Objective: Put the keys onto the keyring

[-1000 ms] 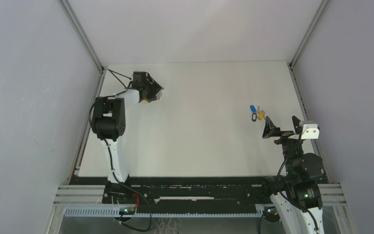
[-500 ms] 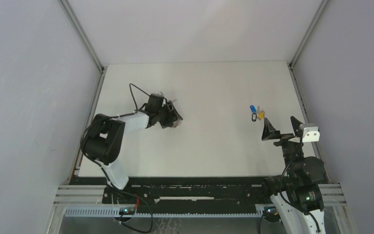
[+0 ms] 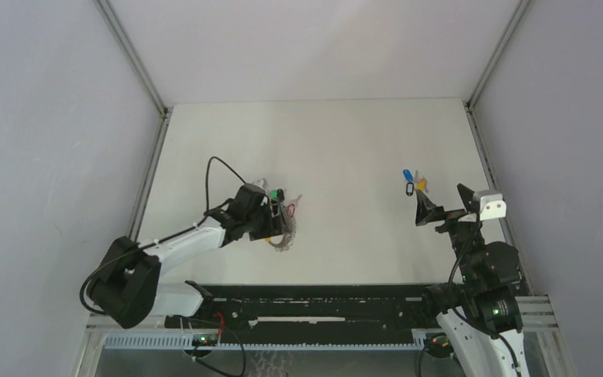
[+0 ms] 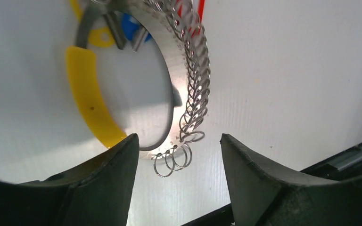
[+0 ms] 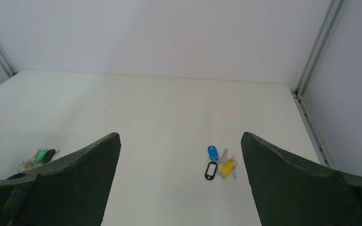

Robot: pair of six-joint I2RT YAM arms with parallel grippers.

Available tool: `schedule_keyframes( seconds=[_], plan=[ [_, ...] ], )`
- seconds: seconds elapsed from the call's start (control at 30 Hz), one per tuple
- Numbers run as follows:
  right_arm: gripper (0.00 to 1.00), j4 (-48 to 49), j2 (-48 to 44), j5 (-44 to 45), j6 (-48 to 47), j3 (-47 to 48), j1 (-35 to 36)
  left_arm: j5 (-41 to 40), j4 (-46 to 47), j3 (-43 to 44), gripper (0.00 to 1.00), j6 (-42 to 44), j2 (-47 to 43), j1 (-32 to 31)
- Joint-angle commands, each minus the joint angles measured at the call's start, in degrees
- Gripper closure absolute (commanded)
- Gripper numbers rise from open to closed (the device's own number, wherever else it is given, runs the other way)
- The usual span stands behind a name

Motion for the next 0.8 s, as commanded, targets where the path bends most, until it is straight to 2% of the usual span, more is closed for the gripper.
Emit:
schedule_keyframes(
  seconds=[0.0,0.23,0.43,0.67,0.77],
  plan=[
    [0.00,-0.11,5.41,-4.99,2.59,4.28,0.45,-7.89,-6.13,1.85,0.30,3.67,-6.74,2.29],
    [0.00,-2.96,16.39,-10.25,6.92,8.31,0.54,-13.92,-11.80,5.42,0.30,9.05,-6.32,5.88],
    [0.00,-1.03,23.80,-14.72,9.79,8.31,0.67,-19.26,-15.68,11.12,0.33,13.16,-0.94,5.90],
    [0.00,-0.29,32.00,-19.69,10.84,8.31,1.14,-21.14,-16.97,17.83,0.42,16.66,7.51,4.34],
    [0.00,-0.37,34.22,-20.68,10.93,8.32,1.39,-22.47,-17.49,20.97,0.49,17.80,11.57,3.06]
  ],
)
